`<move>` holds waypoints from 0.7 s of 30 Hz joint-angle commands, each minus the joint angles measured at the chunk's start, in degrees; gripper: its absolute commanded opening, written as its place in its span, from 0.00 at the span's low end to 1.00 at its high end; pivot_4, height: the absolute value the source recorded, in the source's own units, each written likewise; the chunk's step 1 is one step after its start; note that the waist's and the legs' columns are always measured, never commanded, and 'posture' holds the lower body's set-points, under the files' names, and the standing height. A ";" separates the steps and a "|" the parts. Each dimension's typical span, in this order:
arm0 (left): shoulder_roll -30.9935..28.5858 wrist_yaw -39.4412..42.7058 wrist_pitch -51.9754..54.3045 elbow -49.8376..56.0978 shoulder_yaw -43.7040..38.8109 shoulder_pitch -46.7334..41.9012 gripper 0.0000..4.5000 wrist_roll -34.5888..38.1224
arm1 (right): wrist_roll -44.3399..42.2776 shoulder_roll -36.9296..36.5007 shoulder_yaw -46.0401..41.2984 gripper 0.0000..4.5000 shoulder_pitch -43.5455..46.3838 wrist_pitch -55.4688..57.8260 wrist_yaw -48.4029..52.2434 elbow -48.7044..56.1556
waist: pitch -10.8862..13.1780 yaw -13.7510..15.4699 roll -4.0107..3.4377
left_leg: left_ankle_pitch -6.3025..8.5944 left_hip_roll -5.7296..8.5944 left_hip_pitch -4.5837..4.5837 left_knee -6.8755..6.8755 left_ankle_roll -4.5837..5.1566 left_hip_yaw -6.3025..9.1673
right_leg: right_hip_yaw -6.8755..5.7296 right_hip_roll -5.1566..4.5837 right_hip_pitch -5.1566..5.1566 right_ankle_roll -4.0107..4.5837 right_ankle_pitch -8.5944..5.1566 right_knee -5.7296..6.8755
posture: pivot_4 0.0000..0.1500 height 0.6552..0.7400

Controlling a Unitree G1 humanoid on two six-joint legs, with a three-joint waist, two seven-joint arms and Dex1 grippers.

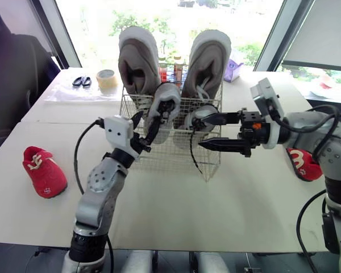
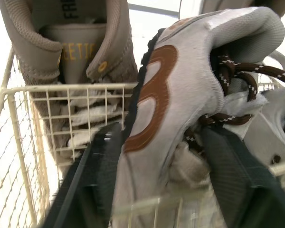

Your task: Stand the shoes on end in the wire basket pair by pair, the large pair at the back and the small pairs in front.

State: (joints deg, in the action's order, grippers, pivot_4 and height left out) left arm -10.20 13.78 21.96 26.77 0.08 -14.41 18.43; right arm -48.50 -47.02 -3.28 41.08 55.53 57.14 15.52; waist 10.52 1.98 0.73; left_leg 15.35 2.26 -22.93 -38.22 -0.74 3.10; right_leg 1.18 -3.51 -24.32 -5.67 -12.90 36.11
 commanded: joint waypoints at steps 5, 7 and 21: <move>-6.89 0.49 15.54 11.08 -7.36 4.32 0.55 10.79 | 0.26 0.25 -0.64 1.00 0.13 -1.63 0.56 0.03 | 0.00 -0.10 -0.01 | 0.00 -0.01 0.01 0.02 0.00 -0.01 | 0.00 0.02 0.00 0.00 -0.01 0.00 | 1.00 1.00; -8.74 0.44 18.01 14.09 -9.45 5.11 0.55 13.48 | 0.24 0.23 -0.61 1.00 0.06 -1.77 0.82 -0.17 | 0.00 -0.15 -0.01 | 0.00 -0.02 0.01 0.02 0.00 0.00 | 0.00 0.02 0.00 0.01 -0.01 -0.01 | 1.00 1.00; -15.98 -0.01 17.78 8.43 -15.77 -15.00 0.97 24.54 | -13.48 1.15 -18.59 1.00 -1.64 2.21 -8.39 0.64 | 0.06 0.35 0.09 | 0.00 0.05 -0.13 -0.02 0.00 0.03 | -0.06 -0.02 0.00 0.13 -0.08 -0.10 | 1.00 1.00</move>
State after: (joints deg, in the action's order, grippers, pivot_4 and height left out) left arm -25.20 13.47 41.52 35.28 -17.39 -26.66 44.12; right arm -58.01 -45.72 -17.23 38.95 57.18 51.18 14.42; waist 10.59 2.33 0.82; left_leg 15.34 2.32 -23.09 -38.24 -0.74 3.14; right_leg 1.11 -3.53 -24.32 -5.56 -12.96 35.99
